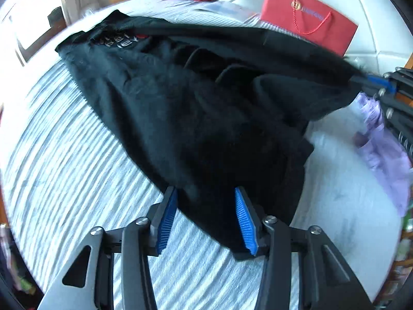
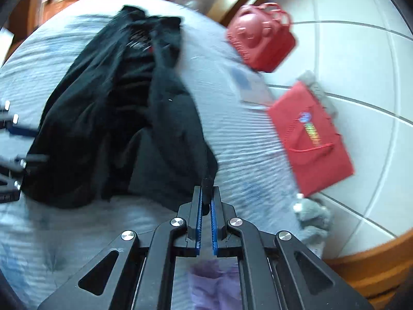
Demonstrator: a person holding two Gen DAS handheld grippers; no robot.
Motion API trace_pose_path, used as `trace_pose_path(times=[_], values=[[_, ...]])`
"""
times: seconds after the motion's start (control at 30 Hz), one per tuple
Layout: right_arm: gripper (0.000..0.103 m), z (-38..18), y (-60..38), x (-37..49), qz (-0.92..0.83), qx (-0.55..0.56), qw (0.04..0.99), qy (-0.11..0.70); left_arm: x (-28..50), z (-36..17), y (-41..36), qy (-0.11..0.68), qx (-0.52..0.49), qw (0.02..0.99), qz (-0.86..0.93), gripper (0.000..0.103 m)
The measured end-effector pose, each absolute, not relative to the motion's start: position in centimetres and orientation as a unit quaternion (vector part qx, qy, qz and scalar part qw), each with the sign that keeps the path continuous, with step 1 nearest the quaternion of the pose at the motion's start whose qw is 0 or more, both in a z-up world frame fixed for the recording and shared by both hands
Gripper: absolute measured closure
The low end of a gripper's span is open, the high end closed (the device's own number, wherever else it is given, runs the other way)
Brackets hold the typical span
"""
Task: Fold clothes
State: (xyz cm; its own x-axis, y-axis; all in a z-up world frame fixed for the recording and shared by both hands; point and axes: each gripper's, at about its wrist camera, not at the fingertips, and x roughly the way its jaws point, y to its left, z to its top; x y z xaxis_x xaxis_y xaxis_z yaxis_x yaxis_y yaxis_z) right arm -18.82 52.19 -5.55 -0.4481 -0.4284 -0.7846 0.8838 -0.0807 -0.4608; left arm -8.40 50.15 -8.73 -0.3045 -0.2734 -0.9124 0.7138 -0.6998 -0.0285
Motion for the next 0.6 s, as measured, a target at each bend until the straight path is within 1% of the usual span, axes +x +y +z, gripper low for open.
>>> trace_pose_path(times=[0.03, 0.07, 0.1, 0.2, 0.23, 0.33, 0.37, 0.5, 0.6], values=[[0.087, -6.4, 52.3, -19.0, -0.681, 0.254, 0.489, 0.482, -8.3, -8.6, 50.5, 0.227, 0.495, 0.326, -0.772, 0.056], [0.074, -7.3, 52.5, -19.1, -0.664, 0.269, 0.506, 0.480, -8.2, -8.5, 50.9, 0.234, 0.494, 0.334, -0.768, 0.056], [0.072, -7.8, 53.0, -19.2, -0.648, 0.272, 0.525, 0.481, -8.1, -8.4, 51.3, 0.241, 0.489, 0.345, -0.764, 0.056], [0.066, -7.4, 54.4, -21.0, -0.625, 0.269, 0.578, 0.451, -7.9, -7.8, 52.9, 0.252, 0.473, 0.385, -0.752, 0.056], [0.064, -7.0, 55.0, -22.3, -0.625, 0.280, 0.590, 0.428, -7.7, -7.5, 53.4, 0.259, 0.466, 0.399, -0.746, 0.056], [0.063, -5.2, 57.1, -27.1, -0.634, 0.345, 0.609, 0.328, -7.5, -6.2, 54.5, 0.295, 0.440, 0.410, -0.742, 0.056], [0.060, -4.8, 57.6, -28.3, -0.639, 0.350, 0.611, 0.311, -8.1, -5.7, 54.6, 0.298, 0.437, 0.412, -0.742, 0.056], [0.059, -4.0, 58.0, -30.8, -0.639, 0.360, 0.608, 0.302, -10.0, -3.3, 55.2, 0.295, 0.428, 0.405, -0.752, 0.056], [0.058, -4.1, 57.8, -30.6, -0.634, 0.369, 0.608, 0.304, -10.5, -2.8, 55.1, 0.281, 0.422, 0.404, -0.761, 0.056]])
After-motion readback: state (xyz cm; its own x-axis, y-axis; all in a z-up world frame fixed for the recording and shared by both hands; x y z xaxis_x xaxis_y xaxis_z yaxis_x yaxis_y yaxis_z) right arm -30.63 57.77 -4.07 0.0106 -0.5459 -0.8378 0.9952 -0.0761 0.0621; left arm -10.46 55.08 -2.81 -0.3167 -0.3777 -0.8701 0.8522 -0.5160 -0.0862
